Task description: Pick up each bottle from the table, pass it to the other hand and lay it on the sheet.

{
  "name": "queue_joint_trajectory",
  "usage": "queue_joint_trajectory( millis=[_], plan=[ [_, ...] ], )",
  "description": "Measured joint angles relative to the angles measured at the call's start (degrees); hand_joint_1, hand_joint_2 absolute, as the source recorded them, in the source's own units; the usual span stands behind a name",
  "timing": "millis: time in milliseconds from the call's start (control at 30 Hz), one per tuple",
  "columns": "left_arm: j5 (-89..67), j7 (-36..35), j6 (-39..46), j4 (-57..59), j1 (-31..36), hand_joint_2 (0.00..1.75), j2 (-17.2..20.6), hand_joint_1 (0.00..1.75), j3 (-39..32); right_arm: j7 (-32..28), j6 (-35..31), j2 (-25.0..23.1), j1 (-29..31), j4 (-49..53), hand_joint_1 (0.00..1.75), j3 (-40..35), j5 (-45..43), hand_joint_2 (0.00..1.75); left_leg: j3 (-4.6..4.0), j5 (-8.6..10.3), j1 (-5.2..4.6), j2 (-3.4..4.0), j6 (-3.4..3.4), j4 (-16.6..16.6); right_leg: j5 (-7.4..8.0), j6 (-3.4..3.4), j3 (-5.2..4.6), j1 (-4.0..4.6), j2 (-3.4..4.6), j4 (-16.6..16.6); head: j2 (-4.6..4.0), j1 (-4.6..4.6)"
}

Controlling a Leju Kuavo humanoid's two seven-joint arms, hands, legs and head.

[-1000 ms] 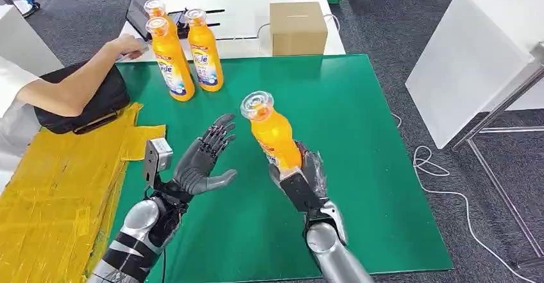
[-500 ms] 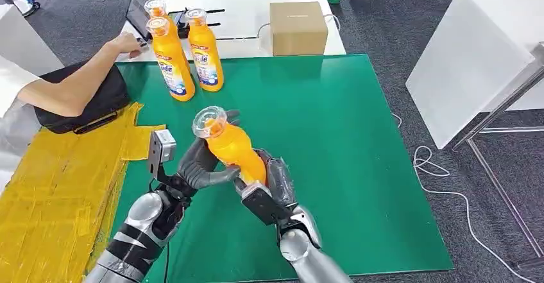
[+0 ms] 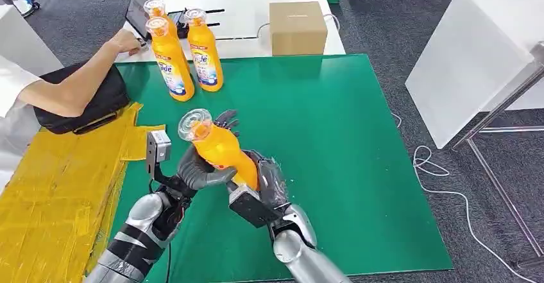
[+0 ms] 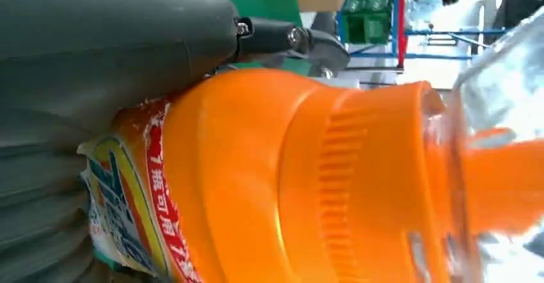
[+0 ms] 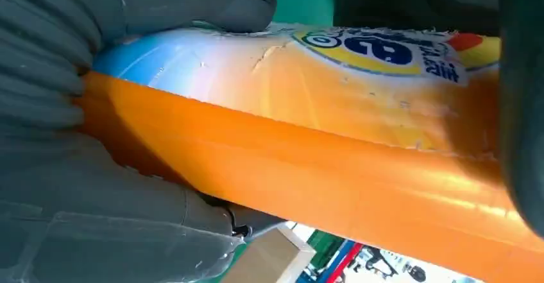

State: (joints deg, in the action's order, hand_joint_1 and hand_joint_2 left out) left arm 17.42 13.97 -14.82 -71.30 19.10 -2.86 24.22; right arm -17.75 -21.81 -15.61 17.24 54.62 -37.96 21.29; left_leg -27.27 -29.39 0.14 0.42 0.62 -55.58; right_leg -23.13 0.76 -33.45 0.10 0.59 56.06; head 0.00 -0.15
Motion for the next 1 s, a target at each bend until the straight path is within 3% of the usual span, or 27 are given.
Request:
queue_joint_trajectory(
  millis=[33,67,733,767,800,900,1000],
  plan=[
    [0.2,0.0,0.1,0.0,0.0,1.75,0.0,1.52,0.0,0.0,0.0,0.0,0.1,-0.2,1.73,-0.1,-0.2,1.75,0.0,0.0,0.0,0.0,0.0,0.0,0.0,0.0,0.0,0.0,0.0,0.0,0.0,-0.02],
    [0.4,0.2,0.5,0.0,0.0,1.75,0.0,1.75,0.0,0.0,-0.1,0.0,0.2,-0.4,1.75,-0.1,-0.3,1.75,0.0,0.0,0.0,0.0,0.0,0.0,0.0,0.0,0.0,0.0,0.0,0.0,0.0,-0.02],
    [1.3,0.7,4.6,0.0,-0.6,1.75,-1.5,1.75,0.0,-0.3,-2.4,0.1,0.8,-2.4,1.75,-0.6,-1.5,1.75,0.0,0.0,0.0,0.0,0.0,0.0,0.0,0.0,-0.01,0.0,0.0,0.0,0.0,-0.02],
    [1.3,0.8,4.8,0.0,-0.6,1.75,-1.6,1.75,0.0,-0.4,-2.6,0.1,0.8,-2.4,1.24,-0.6,-1.6,1.75,0.0,0.0,-0.01,0.0,0.0,0.0,0.0,0.0,-0.01,0.0,0.0,0.0,0.0,-0.02],
    [0.9,1.0,5.3,0.0,-0.6,1.75,-1.6,1.75,0.0,-0.5,-3.1,0.2,0.8,-2.3,0.0,-0.5,-1.8,1.75,0.01,0.0,-0.01,0.0,0.0,0.0,0.0,0.0,-0.01,0.0,0.0,0.0,0.0,-0.02],
    [-2.3,2.9,8.4,-0.4,-1.0,1.75,-1.9,1.75,0.3,-1.1,-4.2,0.6,0.0,-1.2,0.0,-0.2,-2.2,1.75,-0.01,0.0,-0.01,-0.01,0.0,0.0,0.0,0.0,-0.01,-0.01,0.0,0.0,0.0,-0.02],
    [-8.4,5.1,16.9,-1.5,-1.4,1.75,-2.1,1.75,0.0,-2.1,-6.1,1.4,-2.5,3.2,0.0,0.9,-2.7,1.75,-0.04,-0.01,-0.01,-0.02,0.01,0.0,0.0,0.0,-0.02,-0.02,-0.01,0.0,0.0,0.0]
  ],
)
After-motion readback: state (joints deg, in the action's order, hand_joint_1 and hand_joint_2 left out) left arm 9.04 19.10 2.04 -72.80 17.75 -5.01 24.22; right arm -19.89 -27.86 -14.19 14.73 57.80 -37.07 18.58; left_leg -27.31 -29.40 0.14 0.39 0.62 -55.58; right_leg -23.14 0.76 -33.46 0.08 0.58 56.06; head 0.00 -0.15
